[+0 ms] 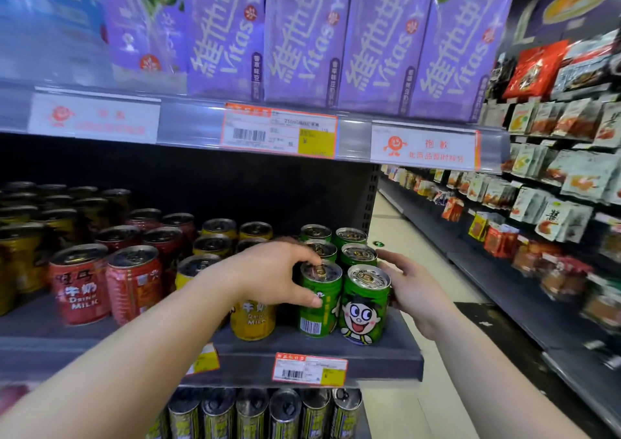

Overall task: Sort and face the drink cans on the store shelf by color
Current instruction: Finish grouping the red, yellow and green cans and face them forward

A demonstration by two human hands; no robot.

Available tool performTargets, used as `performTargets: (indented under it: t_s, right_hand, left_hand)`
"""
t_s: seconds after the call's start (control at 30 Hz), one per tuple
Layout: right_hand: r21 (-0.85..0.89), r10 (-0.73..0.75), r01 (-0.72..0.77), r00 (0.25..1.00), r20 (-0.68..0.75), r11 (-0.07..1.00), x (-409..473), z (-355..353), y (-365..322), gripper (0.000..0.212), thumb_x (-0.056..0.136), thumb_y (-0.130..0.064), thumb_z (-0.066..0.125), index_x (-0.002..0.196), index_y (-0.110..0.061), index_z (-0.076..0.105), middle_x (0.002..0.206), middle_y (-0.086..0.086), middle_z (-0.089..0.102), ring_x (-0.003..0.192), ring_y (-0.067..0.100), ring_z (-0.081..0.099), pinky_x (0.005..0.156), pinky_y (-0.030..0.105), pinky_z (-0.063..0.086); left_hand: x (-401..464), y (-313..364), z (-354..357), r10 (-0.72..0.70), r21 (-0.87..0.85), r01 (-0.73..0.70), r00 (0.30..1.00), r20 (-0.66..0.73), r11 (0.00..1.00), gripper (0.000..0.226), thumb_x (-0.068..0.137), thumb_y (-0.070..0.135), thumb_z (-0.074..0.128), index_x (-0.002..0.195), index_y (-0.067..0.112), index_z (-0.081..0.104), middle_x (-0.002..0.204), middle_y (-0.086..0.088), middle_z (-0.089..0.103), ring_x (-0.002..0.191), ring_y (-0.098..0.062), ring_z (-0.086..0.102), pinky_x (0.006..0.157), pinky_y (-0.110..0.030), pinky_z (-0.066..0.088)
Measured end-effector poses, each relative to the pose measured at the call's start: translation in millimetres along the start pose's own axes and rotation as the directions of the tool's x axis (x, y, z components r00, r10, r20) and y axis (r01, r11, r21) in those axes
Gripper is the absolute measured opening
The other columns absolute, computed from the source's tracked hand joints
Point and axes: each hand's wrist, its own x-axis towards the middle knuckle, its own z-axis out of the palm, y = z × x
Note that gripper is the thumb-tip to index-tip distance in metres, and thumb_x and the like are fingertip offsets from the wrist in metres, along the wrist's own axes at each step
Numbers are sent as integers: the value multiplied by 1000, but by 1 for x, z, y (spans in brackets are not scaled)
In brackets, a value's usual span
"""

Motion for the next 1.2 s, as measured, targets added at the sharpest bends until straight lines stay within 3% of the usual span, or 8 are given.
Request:
performTargets:
  t_s: [0.17, 0.37, 0.5, 0.7, 0.9, 1.0, 1.1, 1.2]
  right_hand:
    - [45, 53, -51, 998, -28, 998, -2, 2, -7, 20, 99, -20, 46, 111, -24, 60, 88, -1, 73, 76, 15, 66, 46, 18, 49]
    - [77, 73, -73, 997, 1, 994, -3, 9, -9, 23, 100, -17, 41, 95, -23, 63, 83, -4, 71, 70, 5, 68, 49, 17, 50]
    - [74, 66, -68, 997, 27, 995, -3, 11, -11, 23, 101, -18, 40, 110, -20, 61, 89, -1, 71, 76, 9, 67, 50, 17, 50]
    - [-143, -184, 160, 968, -172, 977, -8, -7, -9, 21, 97, -23, 45, 110, -26, 61, 109, -1, 66, 99, 16, 60, 91, 40, 50]
    - [-261, -338, 347, 938, 82, 901, -42, -16, -11, 28, 85, -29, 67, 111, -29, 58, 100, -22, 60, 83, -10, 55, 71, 9, 43]
    - [-368, -325, 342, 939, 110, 865, -41, -13, -4, 45, 77, -32, 75, 118, -29, 56, 105, -16, 60, 79, -7, 53, 70, 13, 44]
    - [-415, -324, 327, 943, 78, 849, -36, -12, -4, 48, 74, -32, 78, 118, -28, 59, 103, -11, 63, 75, -4, 52, 63, 12, 43]
    - [-420, -333, 334, 940, 77, 844, -33, -8, -1, 46, 73, -35, 78, 115, -29, 60, 103, -10, 61, 78, -3, 53, 64, 13, 43]
  left_hand:
    - [0, -4, 2, 3, 14, -2, 999, -38, 1000, 61, 73, 55, 70, 128, 38, 49, 131, 12, 54, 115, -12, 52, 95, -30, 44]
    - [-2, -2, -4, -11, 0, 11, 1000, -16, 1000, 49, 75, 52, 70, 118, 34, 56, 114, 10, 55, 100, -11, 52, 85, -28, 47]
    - [-4, 3, -1, -67, -37, 66, 997, -32, 997, 50, 72, 54, 72, 114, 32, 57, 104, 12, 51, 94, -10, 52, 79, -26, 46]
    - [-11, 18, 1, -144, 22, 145, 988, -49, 989, 52, 70, 62, 68, 110, 31, 56, 101, 10, 55, 92, -13, 52, 85, -34, 47]
    - [-9, 31, 12, -211, 182, 239, 964, -160, 954, 52, 69, 73, 58, 96, 29, 54, 84, 11, 58, 94, -18, 55, 112, -47, 21]
    - [-4, 36, 20, -213, 252, 270, 949, -231, 929, 53, 70, 74, 55, 89, 25, 50, 73, 10, 56, 83, -17, 54, 115, -47, 14]
    - [-5, 30, 19, -190, 159, 231, 952, -239, 960, 49, 68, 71, 61, 88, 27, 52, 78, 11, 58, 83, -12, 51, 113, -41, 16]
    - [-8, 16, 11, -154, -9, 155, 975, -158, 988, 47, 65, 64, 71, 94, 29, 57, 91, 12, 60, 86, -9, 55, 94, -33, 44]
